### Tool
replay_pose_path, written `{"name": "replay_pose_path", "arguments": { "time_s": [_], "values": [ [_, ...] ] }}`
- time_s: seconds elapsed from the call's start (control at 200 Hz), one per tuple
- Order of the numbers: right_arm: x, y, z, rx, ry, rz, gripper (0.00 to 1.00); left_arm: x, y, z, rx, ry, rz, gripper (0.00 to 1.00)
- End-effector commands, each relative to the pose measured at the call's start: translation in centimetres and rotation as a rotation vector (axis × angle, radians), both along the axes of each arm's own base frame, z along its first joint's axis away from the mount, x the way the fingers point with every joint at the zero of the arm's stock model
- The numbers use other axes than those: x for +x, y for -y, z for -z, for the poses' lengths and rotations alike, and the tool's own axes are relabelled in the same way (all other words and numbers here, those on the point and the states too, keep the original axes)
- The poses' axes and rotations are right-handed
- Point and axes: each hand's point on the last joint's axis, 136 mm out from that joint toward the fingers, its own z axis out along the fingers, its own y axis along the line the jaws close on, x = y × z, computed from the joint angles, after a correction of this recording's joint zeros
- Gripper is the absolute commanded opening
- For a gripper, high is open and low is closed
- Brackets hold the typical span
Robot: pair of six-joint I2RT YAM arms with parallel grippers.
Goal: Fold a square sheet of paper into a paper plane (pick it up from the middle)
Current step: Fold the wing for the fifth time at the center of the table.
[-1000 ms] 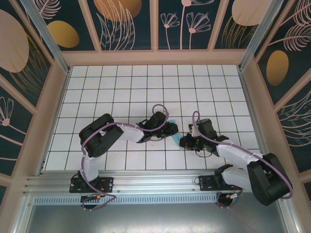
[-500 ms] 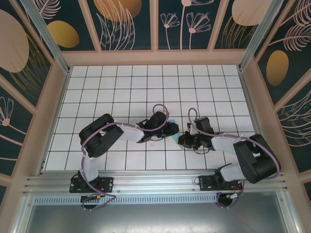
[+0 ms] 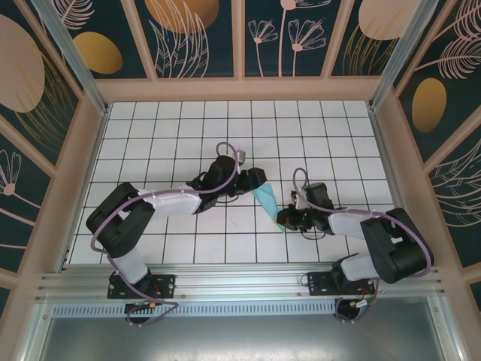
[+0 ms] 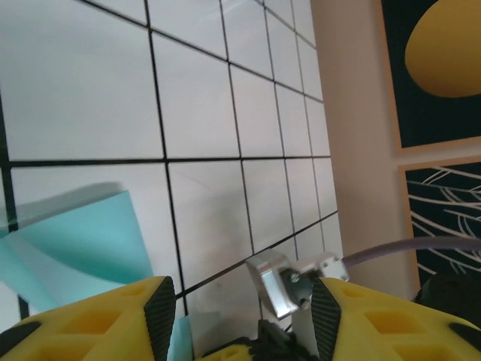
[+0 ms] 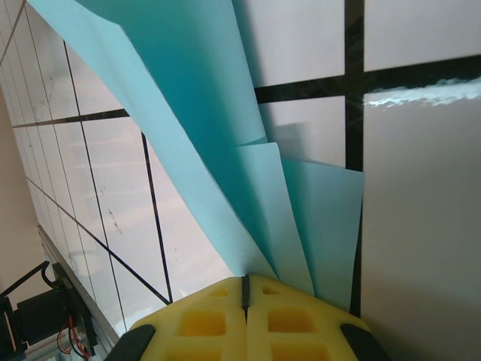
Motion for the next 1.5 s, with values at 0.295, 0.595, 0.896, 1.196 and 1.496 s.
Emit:
{"name": "replay_pose_path", "arguments": {
  "time_s": [0.295, 0.595, 0.896, 1.196, 1.496],
  "values": [
    [-2.5, 2.4, 3.7, -0.135, -0.119, 0.019, 0.00, -2.2, 1.9, 3.1, -0.135, -0.076, 0.107, 0.49],
    [-2.5, 2.4, 3.9, -0.138, -0.126, 0.014, 0.00, -2.8, 3.0, 4.9, -0.184, -0.117, 0.144, 0.48],
    [-3.1, 2.5, 4.2, -0.146, -0.143, 0.004, 0.00, -1.3, 2.7, 6.8, -0.109, -0.085, 0.086, 0.48],
    [-3.6, 2.7, 4.1, -0.158, -0.153, -0.014, 0.00, 0.1, 1.1, 9.7, 0.036, -0.102, 0.011, 0.48],
    [-3.7, 2.8, 3.9, -0.164, -0.154, -0.006, 0.00, 1.2, -0.3, 11.4, 0.152, -0.111, -0.026, 0.48]
  ]
}}
